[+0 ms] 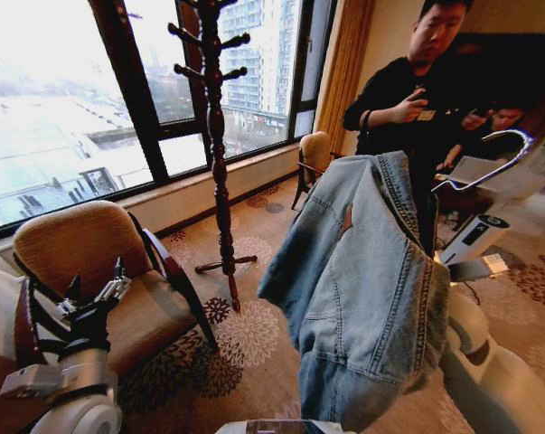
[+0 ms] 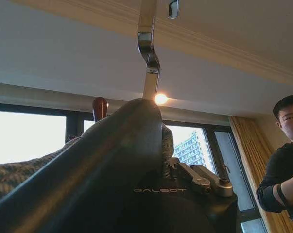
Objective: Pick up the clothes from the bed and hang them on the clothes hanger.
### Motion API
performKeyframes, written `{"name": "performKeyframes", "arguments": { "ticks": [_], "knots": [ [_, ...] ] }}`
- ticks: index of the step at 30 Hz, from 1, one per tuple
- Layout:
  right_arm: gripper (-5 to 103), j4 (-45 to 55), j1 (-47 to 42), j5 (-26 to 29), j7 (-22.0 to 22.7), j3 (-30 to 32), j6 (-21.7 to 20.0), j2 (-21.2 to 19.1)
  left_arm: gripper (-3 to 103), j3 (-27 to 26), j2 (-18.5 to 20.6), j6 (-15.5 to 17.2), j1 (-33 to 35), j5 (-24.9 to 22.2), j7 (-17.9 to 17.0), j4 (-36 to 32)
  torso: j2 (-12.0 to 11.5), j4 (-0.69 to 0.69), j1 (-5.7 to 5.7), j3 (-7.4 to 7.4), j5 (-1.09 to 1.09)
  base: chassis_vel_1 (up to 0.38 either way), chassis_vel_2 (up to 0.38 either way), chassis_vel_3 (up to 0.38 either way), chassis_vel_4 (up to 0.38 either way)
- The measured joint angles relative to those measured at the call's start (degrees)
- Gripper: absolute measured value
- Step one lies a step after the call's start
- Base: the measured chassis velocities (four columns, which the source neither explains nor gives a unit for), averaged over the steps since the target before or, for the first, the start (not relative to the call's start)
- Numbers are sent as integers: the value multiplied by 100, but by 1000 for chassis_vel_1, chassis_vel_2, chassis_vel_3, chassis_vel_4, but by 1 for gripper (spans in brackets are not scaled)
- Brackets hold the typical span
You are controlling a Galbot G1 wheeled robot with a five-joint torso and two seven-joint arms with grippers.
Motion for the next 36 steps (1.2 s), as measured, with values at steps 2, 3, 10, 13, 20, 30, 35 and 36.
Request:
{"name": "performKeyframes", "arguments": {
  "ticks": [2, 3, 10, 13, 20, 30, 35, 36],
  "knots": [
    [23, 5, -4, 0, 0, 2, 0, 0, 100, 0, -1, 2, 4, 0, 6, 0, 0, 0, 0, 0, 0, 0, 0, 0, 0],
    [23, 15, -11, 0, 0, 7, 0, -1, 100, 0, -2, 5, 7, 0, 12, 0, 0, -1, 0, 0, 0, 0, 0, 0, 0],
    [23, 94, -110, 10, 0, 88, 1, -4, 100, 4, -5, 11, 39, -24, 28, 0, 0, -2, 0, 0, 0, 8, 7, 5, 5],
    [23, 104, -127, 15, -7, 97, 13, -3, 100, 6, -11, 12, 45, -27, 28, 0, 0, -2, 0, 0, 0, 50, 40, 42, 48],
    [23, 150, -156, 40, -28, 114, 34, 2, 100, -3, -23, 12, 74, -23, 23, 0, 0, -1, 0, 0, 0, 64, 74, 64, 73],
    [23, 127, -178, 5, -49, 123, 54, 23, 100, -11, -27, -101, 111, -3, -16, 0, 0, 1, 0, 0, -1, 89, 81, 86, 85],
    [23, 104, -165, -12, -37, 106, 38, 49, 100, -28, -2, -119, 117, -9, -16, 0, 0, -4, 0, 0, -1, 11, 8, 10, 10],
    [23, 104, -165, -12, -37, 106, 38, 49, 100, -28, -2, -119, 117, -9, -16, 0, 0, -4, 0, 0, -1, 0, 0, 0, 0]
  ]
}}
